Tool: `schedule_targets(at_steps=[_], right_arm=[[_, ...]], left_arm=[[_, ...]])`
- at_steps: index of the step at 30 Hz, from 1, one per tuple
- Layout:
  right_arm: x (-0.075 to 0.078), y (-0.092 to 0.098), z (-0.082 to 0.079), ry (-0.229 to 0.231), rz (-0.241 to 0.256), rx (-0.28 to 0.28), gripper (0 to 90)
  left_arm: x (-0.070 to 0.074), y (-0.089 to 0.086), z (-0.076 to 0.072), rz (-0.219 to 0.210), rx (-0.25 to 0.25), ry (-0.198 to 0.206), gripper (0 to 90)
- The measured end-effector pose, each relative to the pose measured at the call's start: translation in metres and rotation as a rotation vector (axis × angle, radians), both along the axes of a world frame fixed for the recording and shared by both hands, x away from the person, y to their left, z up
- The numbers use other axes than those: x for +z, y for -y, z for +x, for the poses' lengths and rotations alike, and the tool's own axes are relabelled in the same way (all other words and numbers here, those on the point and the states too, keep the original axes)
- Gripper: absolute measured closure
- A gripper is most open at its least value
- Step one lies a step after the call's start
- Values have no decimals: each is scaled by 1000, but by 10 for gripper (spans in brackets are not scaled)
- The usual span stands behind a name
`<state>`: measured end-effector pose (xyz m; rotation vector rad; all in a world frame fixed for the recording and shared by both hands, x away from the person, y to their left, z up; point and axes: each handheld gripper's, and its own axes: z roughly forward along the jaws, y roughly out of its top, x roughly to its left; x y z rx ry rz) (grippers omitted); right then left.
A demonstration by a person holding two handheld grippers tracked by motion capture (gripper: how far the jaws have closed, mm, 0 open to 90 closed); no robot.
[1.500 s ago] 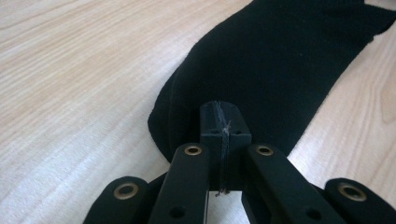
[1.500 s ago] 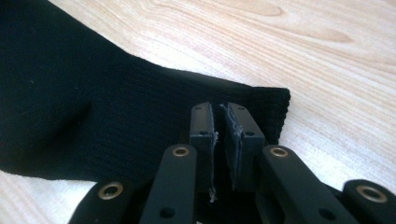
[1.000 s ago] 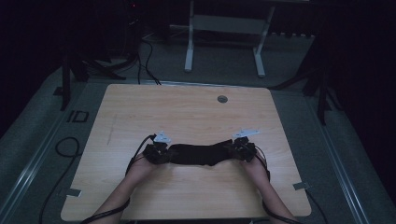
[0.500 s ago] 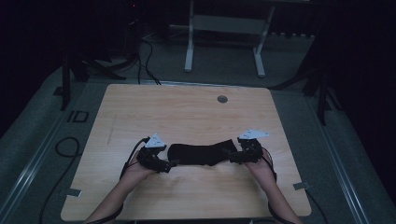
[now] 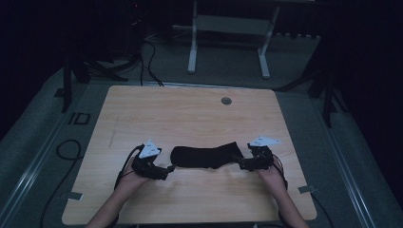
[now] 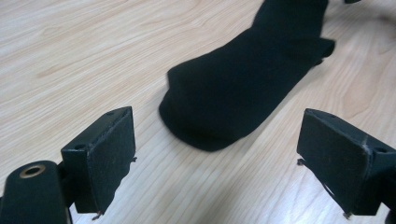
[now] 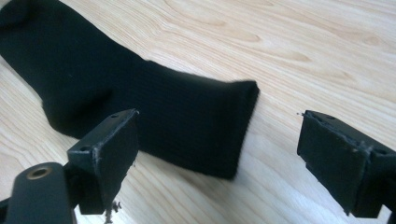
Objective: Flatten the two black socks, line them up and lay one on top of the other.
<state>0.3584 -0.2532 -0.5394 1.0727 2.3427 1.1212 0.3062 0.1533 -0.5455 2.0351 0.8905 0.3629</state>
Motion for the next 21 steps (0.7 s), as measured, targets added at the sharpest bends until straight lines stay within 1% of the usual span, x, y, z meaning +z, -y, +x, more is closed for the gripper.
schedule_targets(at_steps=[2,8,12,13,14,17,18,19,21], right_arm=[[-2,6,-2,0,0,-13,123],[-6,23,-9,-2,3,-47,132],[-10,35,-12,9,4,-80,130],[-11,39,-13,3,5,-83,130],[-12,43,-14,1,8,-89,130],[-14,52,-16,-4,2,-106,131],[-14,55,-17,-5,1,-113,131],[-15,58,-18,-9,1,-117,131],[-16,63,-21,-12,6,-128,131]], left_arm=[[-3,-6,-3,-5,11,-6,121],[-5,-18,-11,-12,35,3,121],[-5,-27,-16,2,53,17,114],[-5,-30,-18,1,57,20,114],[-6,-33,-19,-4,56,12,114],[-7,-41,-21,-4,65,12,114],[-7,-44,-22,-2,71,18,114],[-7,-46,-23,-7,75,18,114],[-6,-51,-25,-4,86,18,114]])
